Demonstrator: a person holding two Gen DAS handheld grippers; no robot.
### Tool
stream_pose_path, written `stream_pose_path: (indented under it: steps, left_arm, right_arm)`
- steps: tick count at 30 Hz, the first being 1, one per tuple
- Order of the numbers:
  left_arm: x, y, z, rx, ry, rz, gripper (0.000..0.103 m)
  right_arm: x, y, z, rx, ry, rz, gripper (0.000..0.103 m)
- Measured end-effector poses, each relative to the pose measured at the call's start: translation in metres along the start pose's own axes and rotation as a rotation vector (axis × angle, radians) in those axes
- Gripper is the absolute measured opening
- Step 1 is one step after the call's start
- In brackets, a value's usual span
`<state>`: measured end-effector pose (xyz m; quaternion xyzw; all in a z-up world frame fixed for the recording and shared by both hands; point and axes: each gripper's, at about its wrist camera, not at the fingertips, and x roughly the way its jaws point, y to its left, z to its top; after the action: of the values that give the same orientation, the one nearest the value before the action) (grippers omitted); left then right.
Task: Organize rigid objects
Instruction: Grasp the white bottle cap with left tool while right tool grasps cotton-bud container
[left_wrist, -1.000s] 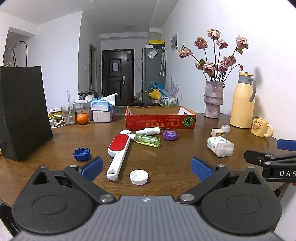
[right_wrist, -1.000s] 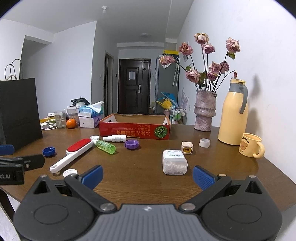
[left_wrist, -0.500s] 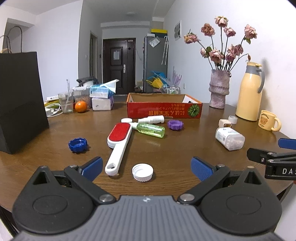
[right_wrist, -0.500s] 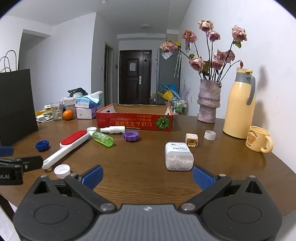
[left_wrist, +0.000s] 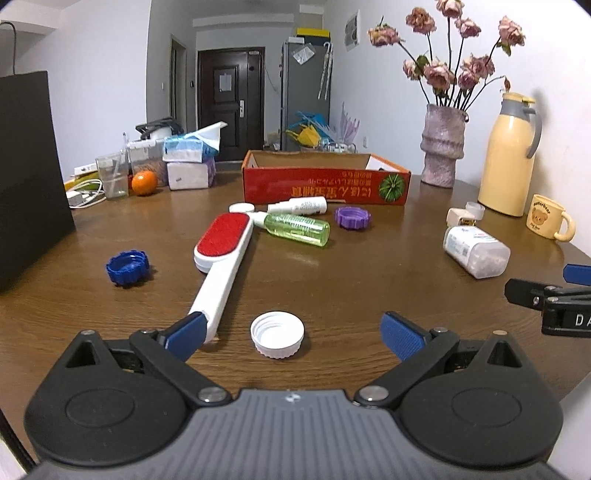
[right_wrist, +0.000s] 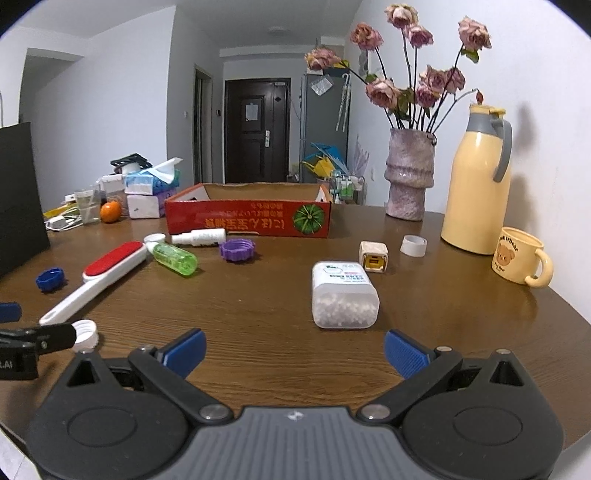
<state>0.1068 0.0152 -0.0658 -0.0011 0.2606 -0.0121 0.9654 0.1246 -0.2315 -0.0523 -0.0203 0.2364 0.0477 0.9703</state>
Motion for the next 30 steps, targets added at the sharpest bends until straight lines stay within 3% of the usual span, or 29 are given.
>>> stream_pose_path:
  steps: [12, 14, 16, 17, 30]
  left_arm:
    - [0.045, 0.005, 0.001, -0.023, 0.103, 0.017, 0.076]
    - [0.050, 0.005, 0.000, -0.025, 0.115, 0.020, 0.067]
    - [0.055, 0.004, 0.001, -0.025, 0.130, 0.018, 0.046]
    - [0.058, 0.004, 0.001, -0.023, 0.136, 0.017, 0.042]
    - [0.067, 0.003, 0.017, -0.036, 0.123, 0.017, 0.041]
  right_arm:
    - [0.036, -0.011, 0.000, 0.021, 0.044, 0.007, 0.103]
    - [0.041, -0.011, 0.001, 0.020, 0.047, 0.013, 0.103]
    - [0.044, -0.012, 0.001, 0.021, 0.047, 0.020, 0.103]
    - [0.047, -0.013, 0.001, 0.021, 0.049, 0.021, 0.103]
    - [0.073, -0.018, 0.013, 0.010, 0.061, 0.013, 0.103]
